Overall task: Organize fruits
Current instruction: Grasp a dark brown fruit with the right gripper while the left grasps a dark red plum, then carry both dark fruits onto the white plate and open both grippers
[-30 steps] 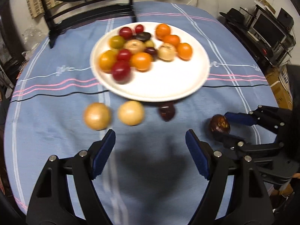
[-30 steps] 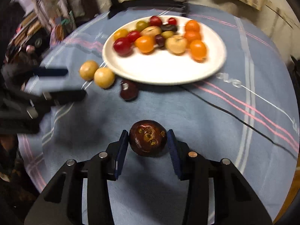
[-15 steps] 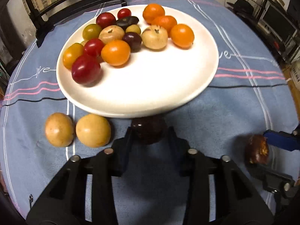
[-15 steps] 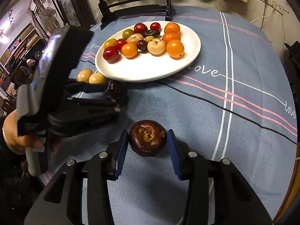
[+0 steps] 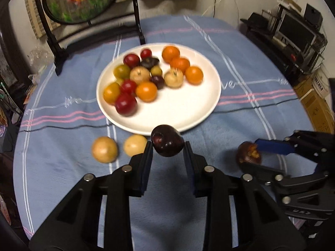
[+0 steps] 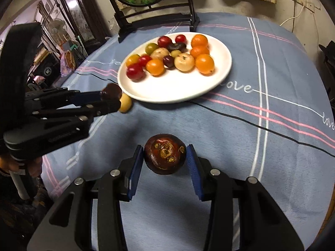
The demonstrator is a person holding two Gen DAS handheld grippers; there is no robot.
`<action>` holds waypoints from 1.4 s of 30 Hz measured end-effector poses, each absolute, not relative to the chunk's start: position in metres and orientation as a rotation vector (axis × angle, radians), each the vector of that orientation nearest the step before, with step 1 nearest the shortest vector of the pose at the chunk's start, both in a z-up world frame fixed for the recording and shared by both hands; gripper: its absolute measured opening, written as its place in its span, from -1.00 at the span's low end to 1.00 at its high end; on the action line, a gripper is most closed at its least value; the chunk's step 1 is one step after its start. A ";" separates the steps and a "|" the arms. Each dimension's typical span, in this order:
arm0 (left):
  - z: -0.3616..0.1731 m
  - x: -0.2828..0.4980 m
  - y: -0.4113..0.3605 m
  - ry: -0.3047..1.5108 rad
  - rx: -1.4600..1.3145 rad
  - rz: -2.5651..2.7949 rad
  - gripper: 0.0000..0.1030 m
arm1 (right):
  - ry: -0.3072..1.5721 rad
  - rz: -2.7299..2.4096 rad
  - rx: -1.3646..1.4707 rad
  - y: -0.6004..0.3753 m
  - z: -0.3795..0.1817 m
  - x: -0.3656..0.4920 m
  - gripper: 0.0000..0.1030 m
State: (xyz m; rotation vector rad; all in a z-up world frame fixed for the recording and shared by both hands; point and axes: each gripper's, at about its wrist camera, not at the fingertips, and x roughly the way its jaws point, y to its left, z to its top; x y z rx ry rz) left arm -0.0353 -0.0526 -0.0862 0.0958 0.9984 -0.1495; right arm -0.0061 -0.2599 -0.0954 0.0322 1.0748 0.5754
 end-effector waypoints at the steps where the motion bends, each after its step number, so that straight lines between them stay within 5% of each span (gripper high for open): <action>1: -0.079 -0.038 -0.050 0.980 0.095 -0.146 -0.41 | 1.069 0.581 0.040 -0.258 -0.093 -0.006 -0.17; 27: -0.058 -0.011 -0.022 0.943 0.081 -0.134 -0.41 | 1.011 0.635 0.092 -0.224 -0.064 0.027 -0.17; 42: -0.069 0.072 -0.024 0.939 0.119 -0.141 -0.39 | 0.939 0.549 0.091 -0.229 -0.053 0.125 -0.17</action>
